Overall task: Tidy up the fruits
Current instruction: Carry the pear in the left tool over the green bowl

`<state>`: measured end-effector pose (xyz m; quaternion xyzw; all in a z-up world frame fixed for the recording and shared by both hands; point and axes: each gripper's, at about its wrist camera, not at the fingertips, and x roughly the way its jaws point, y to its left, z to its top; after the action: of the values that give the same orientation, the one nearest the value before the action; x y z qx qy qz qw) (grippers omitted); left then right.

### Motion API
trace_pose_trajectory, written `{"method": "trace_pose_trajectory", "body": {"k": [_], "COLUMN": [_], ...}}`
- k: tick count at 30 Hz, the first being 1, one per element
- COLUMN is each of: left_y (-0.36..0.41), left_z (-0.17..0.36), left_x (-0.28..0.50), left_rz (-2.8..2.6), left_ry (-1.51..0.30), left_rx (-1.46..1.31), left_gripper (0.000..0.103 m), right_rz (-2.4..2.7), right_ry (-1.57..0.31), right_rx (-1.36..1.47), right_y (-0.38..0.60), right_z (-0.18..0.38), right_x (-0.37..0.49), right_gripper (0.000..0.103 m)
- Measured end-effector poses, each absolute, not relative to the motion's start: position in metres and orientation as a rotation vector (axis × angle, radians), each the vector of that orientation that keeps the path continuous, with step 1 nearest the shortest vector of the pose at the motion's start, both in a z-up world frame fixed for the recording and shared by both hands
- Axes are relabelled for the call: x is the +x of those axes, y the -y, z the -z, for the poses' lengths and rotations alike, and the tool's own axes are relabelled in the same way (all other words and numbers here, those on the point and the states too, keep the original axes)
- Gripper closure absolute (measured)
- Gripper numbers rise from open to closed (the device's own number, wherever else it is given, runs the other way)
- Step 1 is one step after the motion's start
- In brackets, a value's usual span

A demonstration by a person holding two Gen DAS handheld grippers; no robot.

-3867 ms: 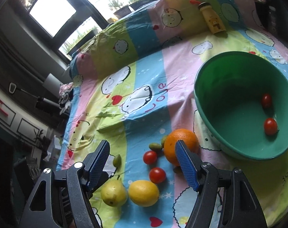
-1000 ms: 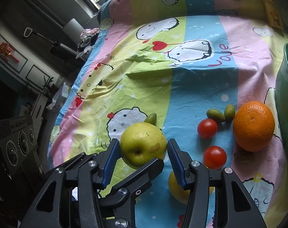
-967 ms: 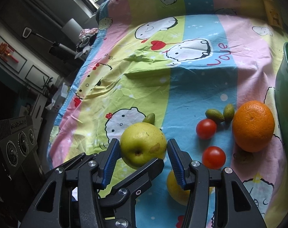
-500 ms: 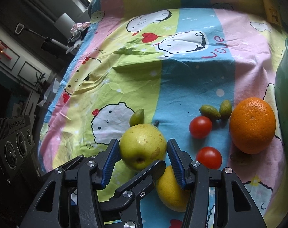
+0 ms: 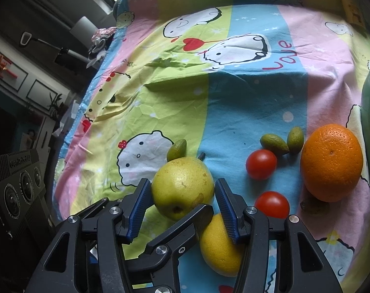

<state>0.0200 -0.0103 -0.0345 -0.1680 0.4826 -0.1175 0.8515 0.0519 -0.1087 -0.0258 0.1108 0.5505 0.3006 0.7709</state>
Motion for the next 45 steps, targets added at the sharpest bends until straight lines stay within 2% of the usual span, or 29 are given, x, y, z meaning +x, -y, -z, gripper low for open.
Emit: {"method": "trace_pose_trajectory", "body": {"k": [7,18,32,45], "left_y": [0.012,0.035,0.105,0.17], "left_z": [0.023,-0.023,-0.073,-0.083], "left_x": [0.016,0.013,0.025,0.023], "left_rz": [0.235,0.238,0.33,0.447], "left_ry": [-0.972,-0.822,-0.718,-0.693], "left_rx": [-0.331,-0.239,-0.06,0.017], "left_gripper": [0.046,0.046,0.046,0.046], "right_rz": [-0.656,-0.673,-0.59,-0.484], "right_ry": [-1.161,-0.989,-0.814,-0.741], "right_rx": [0.265,0.312,0.484,0.578], "right_y": [0.114,0.14,0.22,0.289], "right_z": [0.018,-0.026,-0.061,-0.065], "right_x": [0.048,0.039,0.041,0.029], "right_gripper": [0.047,0.047,0.047,0.047]}}
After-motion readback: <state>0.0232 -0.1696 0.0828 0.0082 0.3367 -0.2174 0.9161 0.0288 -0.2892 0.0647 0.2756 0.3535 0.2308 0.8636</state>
